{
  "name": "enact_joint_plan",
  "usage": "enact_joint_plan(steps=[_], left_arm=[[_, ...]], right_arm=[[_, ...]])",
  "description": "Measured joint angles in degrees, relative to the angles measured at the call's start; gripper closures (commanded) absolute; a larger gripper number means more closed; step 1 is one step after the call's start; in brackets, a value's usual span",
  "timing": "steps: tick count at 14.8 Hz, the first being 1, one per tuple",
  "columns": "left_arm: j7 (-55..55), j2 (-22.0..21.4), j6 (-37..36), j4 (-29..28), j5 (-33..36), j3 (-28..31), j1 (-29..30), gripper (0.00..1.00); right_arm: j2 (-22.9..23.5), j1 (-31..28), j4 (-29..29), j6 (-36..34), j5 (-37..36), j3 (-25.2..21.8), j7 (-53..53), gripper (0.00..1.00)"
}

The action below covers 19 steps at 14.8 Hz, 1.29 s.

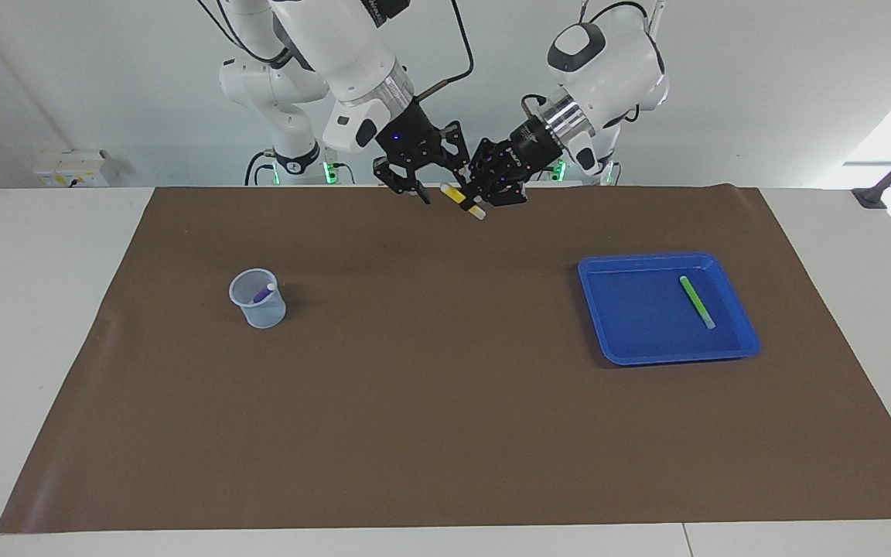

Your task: Transfer and insert pens with both arms

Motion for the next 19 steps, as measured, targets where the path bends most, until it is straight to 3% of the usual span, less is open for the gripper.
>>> enact_joint_plan(steps=[7, 8, 9, 10, 15, 19], left_arm=[[-1.29, 0.01, 1.59, -0.07, -0.14, -0.03, 0.0, 1.0], [-1.37, 0.01, 1.66, -0.08, -0.14, -0.03, 0.0, 0.9], [-1.4, 0.01, 1.7, -0.09, -0.14, -0.03, 0.0, 0.06], [-1.4, 0.01, 1.71, -0.1, -0.14, -0.03, 0.0, 0.0], [-1.93, 0.01, 2.08, -0.11, -0.15, 0.06, 0.01, 0.0], [-2.0, 0.01, 1.93, -0.25, -0.16, 0.3, 0.86, 0.0]], right_arm=[[0.11, 0.25, -0.01, 2.84, 0.02, 0.33, 0.0, 1.0], [0.14, 0.26, -0.01, 2.93, 0.02, 0.33, 0.0, 1.0], [0.15, 0.27, -0.01, 2.96, 0.02, 0.33, 0.0, 1.0], [0.17, 0.27, -0.01, 2.96, 0.02, 0.33, 0.0, 1.0], [0.26, -0.6, -1.37, 2.17, -2.21, -0.35, -0.45, 1.0], [-2.47, -1.41, -6.11, -0.47, -3.69, -5.96, -6.66, 1.0]])
